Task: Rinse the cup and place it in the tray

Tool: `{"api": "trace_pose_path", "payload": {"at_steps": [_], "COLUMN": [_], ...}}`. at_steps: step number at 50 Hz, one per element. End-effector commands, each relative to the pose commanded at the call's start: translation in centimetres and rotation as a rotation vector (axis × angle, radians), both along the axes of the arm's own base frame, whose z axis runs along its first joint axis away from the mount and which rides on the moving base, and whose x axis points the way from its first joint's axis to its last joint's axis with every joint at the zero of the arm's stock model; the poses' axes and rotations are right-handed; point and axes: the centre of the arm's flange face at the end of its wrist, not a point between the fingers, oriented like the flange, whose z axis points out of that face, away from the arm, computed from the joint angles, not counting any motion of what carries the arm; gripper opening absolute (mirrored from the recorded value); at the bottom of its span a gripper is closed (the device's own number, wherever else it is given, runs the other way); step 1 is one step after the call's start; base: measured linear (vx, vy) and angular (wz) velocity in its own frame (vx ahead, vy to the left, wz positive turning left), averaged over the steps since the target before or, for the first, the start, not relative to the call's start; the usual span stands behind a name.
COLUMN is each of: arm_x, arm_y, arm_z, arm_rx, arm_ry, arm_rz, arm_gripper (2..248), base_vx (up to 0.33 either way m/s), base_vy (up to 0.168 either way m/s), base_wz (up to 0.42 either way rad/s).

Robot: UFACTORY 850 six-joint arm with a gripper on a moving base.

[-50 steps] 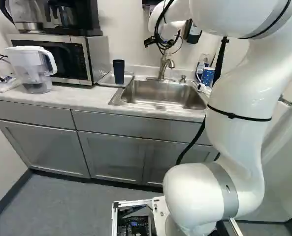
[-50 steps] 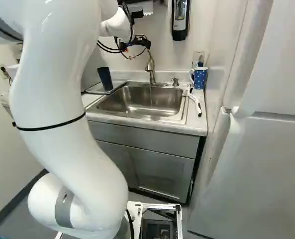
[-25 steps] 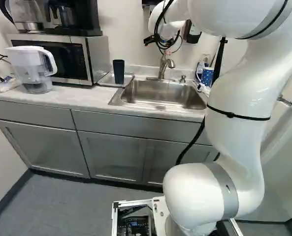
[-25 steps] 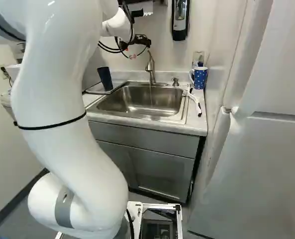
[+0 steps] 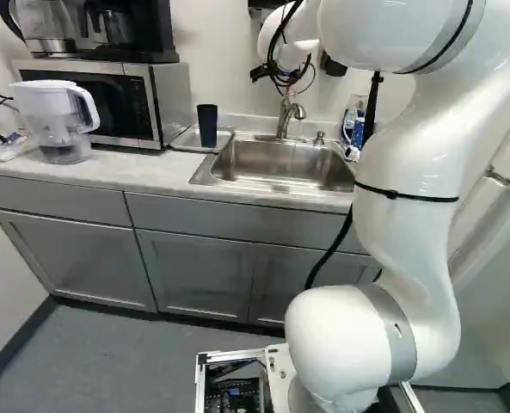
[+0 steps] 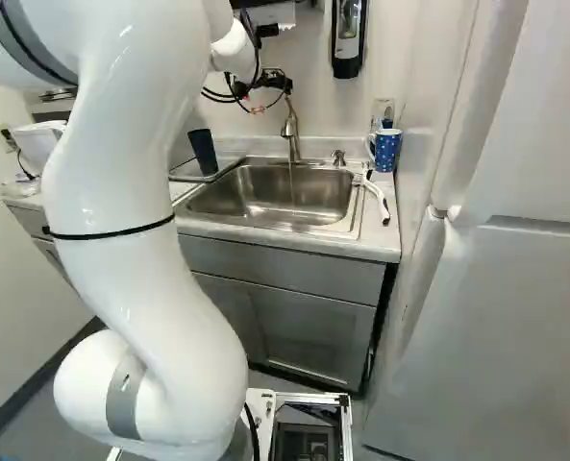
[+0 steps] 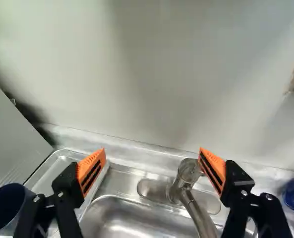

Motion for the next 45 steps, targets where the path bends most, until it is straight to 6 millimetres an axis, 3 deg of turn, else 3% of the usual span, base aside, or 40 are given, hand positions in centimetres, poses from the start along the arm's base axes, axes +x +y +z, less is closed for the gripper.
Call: {"api": "trace_pose_path", "payload": {"at_steps": [22, 45], "arm_x": [-0.7, -3.2], "arm_y": [0.0, -1.2], "arm_z": [-0.2, 0.5], "arm_rx": [0.0, 0.003], "arm_ry": [0.031, -0.015], "arm_rz": [0.0, -0.021], "arm_gripper": [247, 247], "base_vx": [0.0, 0.0], "base_vy": [0.0, 0.0], "base_wz": [0.0, 0.0]}}
